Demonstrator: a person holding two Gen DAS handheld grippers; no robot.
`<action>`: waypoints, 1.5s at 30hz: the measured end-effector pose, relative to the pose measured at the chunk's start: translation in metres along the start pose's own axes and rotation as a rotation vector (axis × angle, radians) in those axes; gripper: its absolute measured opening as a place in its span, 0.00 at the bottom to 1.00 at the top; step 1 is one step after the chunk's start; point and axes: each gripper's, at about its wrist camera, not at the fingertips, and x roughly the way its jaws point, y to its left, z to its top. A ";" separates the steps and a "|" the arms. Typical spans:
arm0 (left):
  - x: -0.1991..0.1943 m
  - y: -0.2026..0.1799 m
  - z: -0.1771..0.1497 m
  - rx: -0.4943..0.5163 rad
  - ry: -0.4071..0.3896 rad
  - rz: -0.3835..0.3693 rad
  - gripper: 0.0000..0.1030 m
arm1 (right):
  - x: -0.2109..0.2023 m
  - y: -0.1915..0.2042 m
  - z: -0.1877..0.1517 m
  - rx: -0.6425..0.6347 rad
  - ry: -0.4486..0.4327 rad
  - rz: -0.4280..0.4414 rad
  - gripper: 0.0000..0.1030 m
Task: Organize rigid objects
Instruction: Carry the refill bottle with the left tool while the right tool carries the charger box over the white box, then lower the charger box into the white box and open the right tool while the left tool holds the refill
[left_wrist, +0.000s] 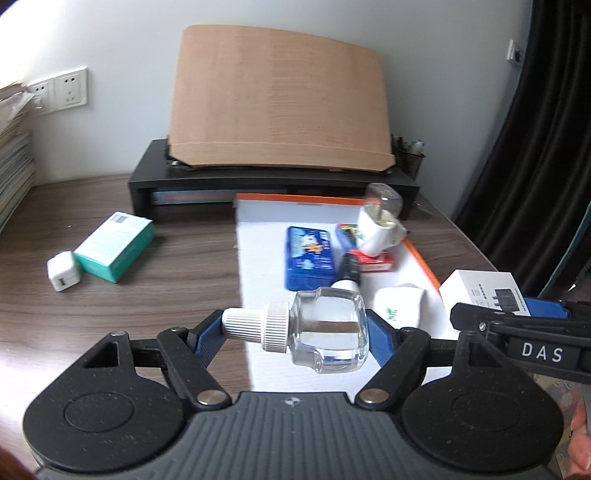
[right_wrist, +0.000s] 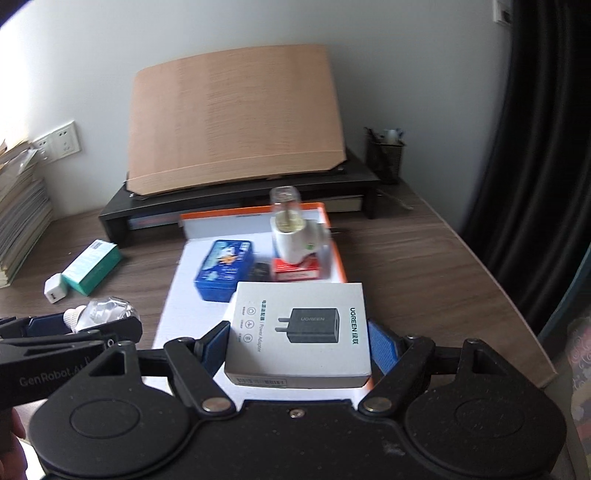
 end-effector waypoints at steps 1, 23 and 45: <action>0.000 -0.004 0.000 0.002 -0.001 -0.003 0.77 | -0.001 -0.004 -0.001 0.002 -0.002 -0.003 0.89; 0.003 -0.032 0.003 -0.001 -0.018 0.047 0.77 | -0.003 -0.030 0.007 -0.033 -0.047 0.093 0.89; -0.001 -0.032 -0.007 -0.048 0.002 0.102 0.77 | 0.000 -0.033 0.005 -0.070 -0.040 0.148 0.89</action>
